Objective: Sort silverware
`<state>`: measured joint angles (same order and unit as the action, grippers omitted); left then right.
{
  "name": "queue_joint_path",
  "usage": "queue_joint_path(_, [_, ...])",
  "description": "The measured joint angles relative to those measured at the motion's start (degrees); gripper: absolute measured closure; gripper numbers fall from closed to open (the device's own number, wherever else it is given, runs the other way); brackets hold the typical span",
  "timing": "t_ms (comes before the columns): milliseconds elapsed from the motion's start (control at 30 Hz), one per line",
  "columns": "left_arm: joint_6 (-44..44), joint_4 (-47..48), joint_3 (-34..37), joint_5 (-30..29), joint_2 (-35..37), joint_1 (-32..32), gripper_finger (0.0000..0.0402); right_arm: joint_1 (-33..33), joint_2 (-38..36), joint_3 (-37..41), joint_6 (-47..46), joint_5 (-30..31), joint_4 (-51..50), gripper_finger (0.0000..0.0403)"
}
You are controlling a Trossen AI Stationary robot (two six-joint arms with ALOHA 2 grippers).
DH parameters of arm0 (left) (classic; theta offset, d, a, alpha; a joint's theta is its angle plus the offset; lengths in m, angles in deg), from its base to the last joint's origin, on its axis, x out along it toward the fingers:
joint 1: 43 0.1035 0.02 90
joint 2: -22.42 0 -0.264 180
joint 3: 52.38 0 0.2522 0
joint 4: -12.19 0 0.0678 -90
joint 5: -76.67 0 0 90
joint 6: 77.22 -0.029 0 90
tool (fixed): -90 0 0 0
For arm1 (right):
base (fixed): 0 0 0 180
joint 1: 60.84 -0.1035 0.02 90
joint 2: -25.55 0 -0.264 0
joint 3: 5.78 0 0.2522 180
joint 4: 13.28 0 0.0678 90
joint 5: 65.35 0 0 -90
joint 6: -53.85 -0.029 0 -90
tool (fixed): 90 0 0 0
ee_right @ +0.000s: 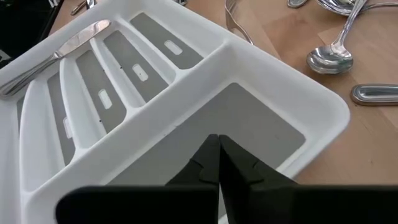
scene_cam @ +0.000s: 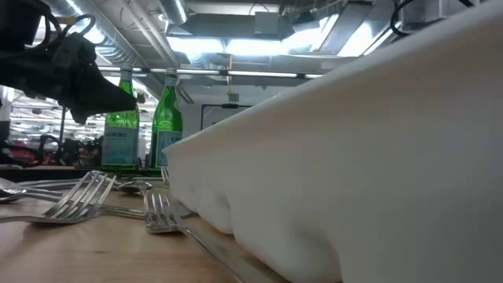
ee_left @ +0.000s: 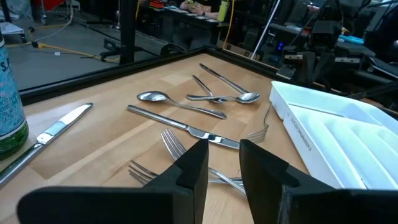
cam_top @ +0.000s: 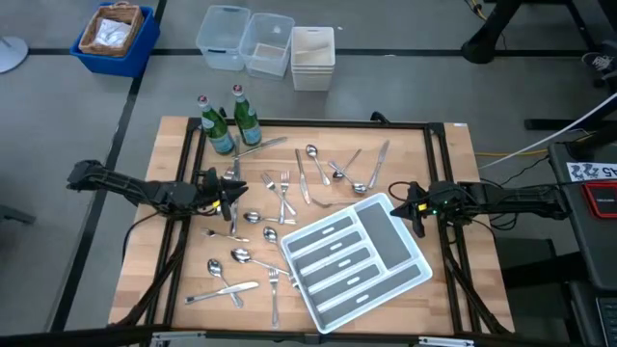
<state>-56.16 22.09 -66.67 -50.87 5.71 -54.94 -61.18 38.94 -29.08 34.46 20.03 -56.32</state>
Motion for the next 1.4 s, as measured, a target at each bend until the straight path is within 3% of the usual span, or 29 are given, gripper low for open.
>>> queue_joint_path(233, [0.0,0.0,0.0,0.0,0.0,0.0,0.0320,0.0,0.0,0.0,0.4,6.1,0.9,0.0397])
queue_joint_path(533, [0.0,0.0,0.0,0.0,0.0,0.0,0.0320,0.0,0.0,0.2,-1.5,6.6,2.1,0.0397])
queue_joint_path(667, [3.6,-0.1,0.0,0.0,0.0,0.0,0.0320,0.0,0.0,0.2,-7.1,6.6,9.4,0.0397])
queue_joint_path(800, [11.6,-0.1,0.0,0.0,0.0,0.0,0.0320,0.0,0.0,0.2,-7.9,6.6,17.3,0.0397])
queue_joint_path(933, [13.6,-0.3,0.0,-0.1,0.0,0.0,0.0320,0.0,0.0,0.2,-8.0,6.6,22.7,0.0397])
queue_joint_path(1100, [17.6,-7.4,0.0,-0.1,0.1,0.0,0.0320,0.0,0.0,0.1,-8.0,7.3,27.6,0.0397])
queue_joint_path(1233, [14.3,-12.7,-0.5,1.8,0.1,0.0,0.0320,0.0,0.0,0.1,-8.0,11.7,31.9,0.0397])
queue_joint_path(1400, [8.7,-13.1,-5.1,6.9,-0.8,0.0,0.0320,0.0,0.0,0.0,-13.4,24.5,37.5,0.0397])
